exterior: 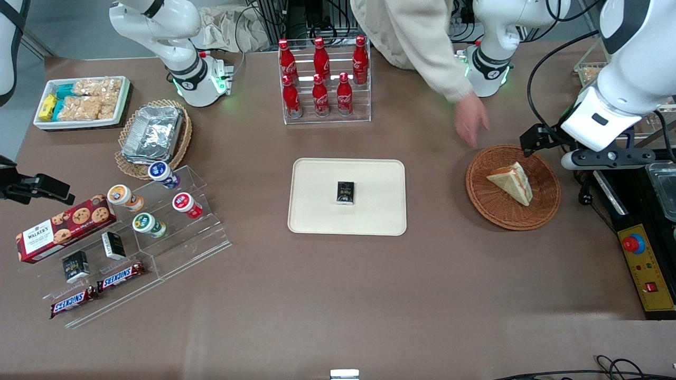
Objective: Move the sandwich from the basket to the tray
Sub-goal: 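Lower the open left gripper over the wrapped sandwich in the wicker basket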
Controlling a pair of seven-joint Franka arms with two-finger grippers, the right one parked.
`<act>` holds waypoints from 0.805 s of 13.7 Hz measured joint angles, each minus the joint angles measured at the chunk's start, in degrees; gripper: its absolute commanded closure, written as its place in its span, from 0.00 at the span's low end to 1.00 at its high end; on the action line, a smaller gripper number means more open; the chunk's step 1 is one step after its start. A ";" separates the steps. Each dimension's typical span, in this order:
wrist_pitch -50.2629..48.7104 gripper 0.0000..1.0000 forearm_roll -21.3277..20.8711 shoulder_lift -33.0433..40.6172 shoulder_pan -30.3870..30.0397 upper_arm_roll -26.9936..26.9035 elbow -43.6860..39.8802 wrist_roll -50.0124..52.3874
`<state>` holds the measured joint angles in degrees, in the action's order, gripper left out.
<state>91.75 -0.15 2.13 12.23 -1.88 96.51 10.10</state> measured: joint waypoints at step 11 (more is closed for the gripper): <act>-1.02 0.00 -1.01 9.58 -0.93 -8.57 13.63 9.26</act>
<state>90.73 -1.16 11.71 11.30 -10.45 110.15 19.36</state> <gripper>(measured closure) 0.000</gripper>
